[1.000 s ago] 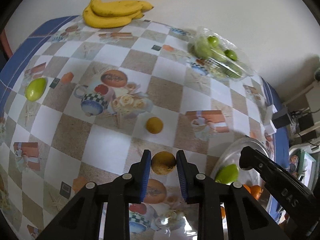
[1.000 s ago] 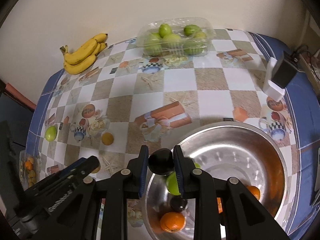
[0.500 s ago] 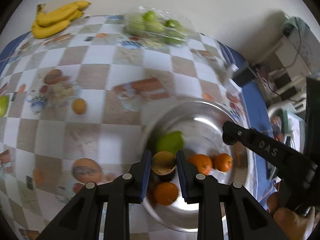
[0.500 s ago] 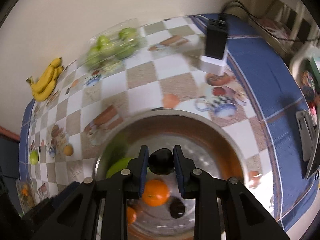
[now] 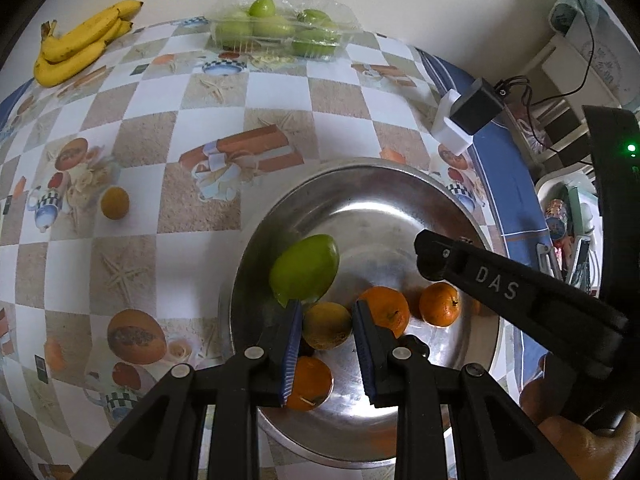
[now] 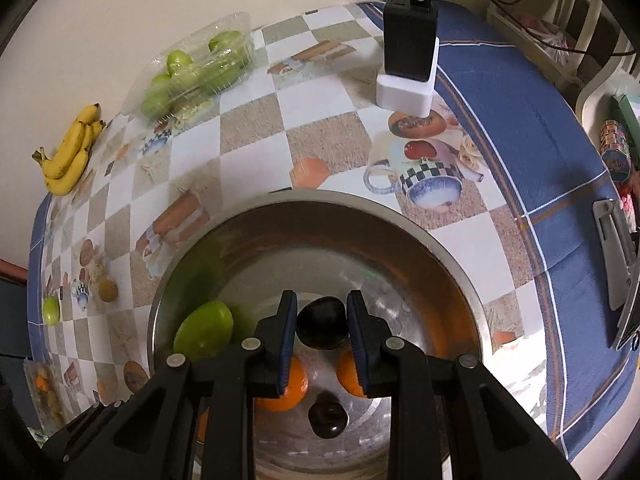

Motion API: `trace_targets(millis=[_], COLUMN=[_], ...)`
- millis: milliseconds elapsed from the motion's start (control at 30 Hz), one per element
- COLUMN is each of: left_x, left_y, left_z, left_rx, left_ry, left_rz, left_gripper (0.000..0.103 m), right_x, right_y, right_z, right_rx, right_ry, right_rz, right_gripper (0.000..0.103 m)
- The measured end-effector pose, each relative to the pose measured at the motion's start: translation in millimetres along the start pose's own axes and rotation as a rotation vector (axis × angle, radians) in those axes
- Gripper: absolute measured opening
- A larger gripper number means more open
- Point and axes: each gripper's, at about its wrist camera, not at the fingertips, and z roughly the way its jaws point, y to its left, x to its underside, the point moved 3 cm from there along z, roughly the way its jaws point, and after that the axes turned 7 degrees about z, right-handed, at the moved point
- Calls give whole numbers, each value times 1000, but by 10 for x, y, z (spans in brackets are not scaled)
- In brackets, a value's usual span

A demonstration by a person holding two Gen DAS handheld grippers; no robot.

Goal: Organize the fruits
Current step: 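Carry the plum and apricot over the steel bowl with both grippers, then lower the plum and apricot into the bowl and open both grippers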

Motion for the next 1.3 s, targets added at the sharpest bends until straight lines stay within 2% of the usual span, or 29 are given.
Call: trace_targets(millis=[167,200,233,300,567,733,900,1000,1133,1167,1233,1300], left_x=[2,-1,-5,-11,-77,-125,-132,-120,-80,-73,-53,-40], left_y=[17,16,13,12,98,332,632,818,1031,1051,1111,1142], left_z=[6,3,-1,-26,-165,-267,-355,-406,-420,-417,-393,-369], left_rx=[7,8,8,2,-11,-50,-98,-117,-156,-164,-198,-228], left_ry=[9,10,8,1,-35,-63,-86,-105,-111,-110,-105,-102], left_rz=[-13,-14,-14,-12,-35,-102,-185,-233,-284,-290,-302,-299], left_gripper=[30,35,43,50,50,55,60,69,76,81,102,103], right_x=[-7,-8,-10,-15,-82,-116,-118,-94,-58,-50,-32,-21], right_y=[-1,1,3,5,33,41,27,22,54,62,87,105], right_z=[-2,-3,-5,-16,-266,-428,-425,-380,-284,-265,-204,-157], right_rx=[2,2,2,1,-32,-43,-41,-35,-21,-17,0,18], right_ry=[-1,0,1,1,-54,-87,-83,-67,-36,-30,-13,-4], right_rz=[2,3,5,7,13,11,19,18,3,0,-10,-19], right_gripper=[27,28,29,32,32,32,32,32,32,32,34,53])
